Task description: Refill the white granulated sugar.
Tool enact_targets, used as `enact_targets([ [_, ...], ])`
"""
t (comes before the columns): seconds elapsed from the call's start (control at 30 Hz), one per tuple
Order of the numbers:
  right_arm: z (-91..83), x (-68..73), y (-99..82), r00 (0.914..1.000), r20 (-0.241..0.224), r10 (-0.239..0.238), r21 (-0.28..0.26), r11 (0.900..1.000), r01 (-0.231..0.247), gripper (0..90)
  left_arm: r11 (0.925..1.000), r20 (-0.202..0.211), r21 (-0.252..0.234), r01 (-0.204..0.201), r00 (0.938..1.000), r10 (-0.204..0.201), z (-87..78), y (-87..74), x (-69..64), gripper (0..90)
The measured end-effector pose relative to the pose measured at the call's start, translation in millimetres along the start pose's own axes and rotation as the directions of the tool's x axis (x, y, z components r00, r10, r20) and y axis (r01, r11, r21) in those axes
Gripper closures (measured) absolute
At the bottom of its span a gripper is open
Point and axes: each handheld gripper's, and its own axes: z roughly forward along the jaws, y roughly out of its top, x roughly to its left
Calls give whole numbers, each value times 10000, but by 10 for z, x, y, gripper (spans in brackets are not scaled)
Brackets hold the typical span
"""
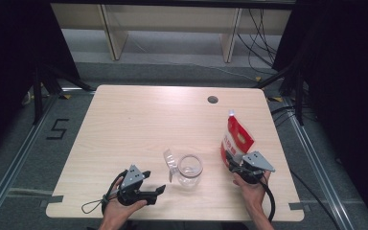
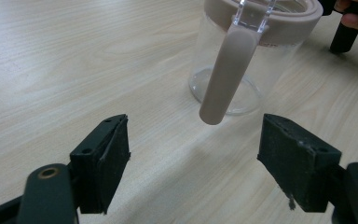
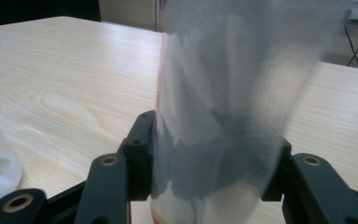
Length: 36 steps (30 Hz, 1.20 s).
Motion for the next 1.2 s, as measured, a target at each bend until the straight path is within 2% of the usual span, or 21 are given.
enact_targets([
  [0.03,1,15,-9,9998,175,63,-139,9999,-60,511,10000,-1,0,-19,10000,19,0,1,-1,239],
  [0.07,-1,44,-13,9992,110,394,-21,9992,-394,510,10000,5,8,-41,10000,41,0,1,-1,238],
  [0.1,13,45,-22,9994,217,261,-154,9995,-258,505,10000,-16,30,-41,10000,41,1,1,-3,238],
  [0.17,14,38,-19,9994,97,336,-66,9994,-335,500,10000,-54,71,-38,10000,38,1,1,-6,237],
  [0.2,46,13,-25,9996,276,15,-460,9989,-2,493,10000,-52,73,-27,10000,27,1,0,-8,237],
  [0.27,45,23,-23,9996,241,149,-371,9992,-140,491,10000,-51,66,-35,10000,35,0,0,-8,237],
  [0.33,73,24,-22,9995,302,97,-609,9981,-78,486,10000,-49,71,-31,10000,31,0,-1,-7,236],
  [0.5,76,16,-17,9998,151,119,-514,9986,-111,496,10000,-30,67,-46,10000,46,-1,-1,-7,237],
  [0.57,77,4,-17,9997,219,-66,-512,9987,77,503,10000,39,25,-5,10000,5,6,-3,-9,238],
  [0.73,57,30,-9,9994,338,111,-471,9988,-95,517,10000,21,37,-1,10000,1,5,-2,-10,239],
  [0.8,55,24,0,9999,-4,100,-511,9986,-100,520,9997,69,107,-206,9998,205,4,3,-2,239],
  [0.9,53,21,11,9999,-12,114,-458,9989,-114,521,9998,56,90,-185,9998,184,2,3,-3,239],
  [0.97,39,-3,27,9995,-216,241,-307,9992,-248,523,10000,21,45,-44,10000,44,-1,0,-1,239],
  [1.03,30,-6,31,9992,-168,350,-240,9991,-354,524,10000,-2,18,15,10000,-15,-2,-1,3,238],
  [1.07,-6,-27,46,9965,-538,645,-53,9979,-648,527,10000,-23,15,29,10000,-29,-3,-1,2,238],
  [1.13,-26,-31,51,9971,-483,596,116,9982,-591,527,10000,7,-2,-1,10000,1,0,2,1,238],
  [1.2,-58,-43,69,9956,-667,662,128,9978,-655,529,10000,5,-2,-32,10000,32,0,4,0,238],
])
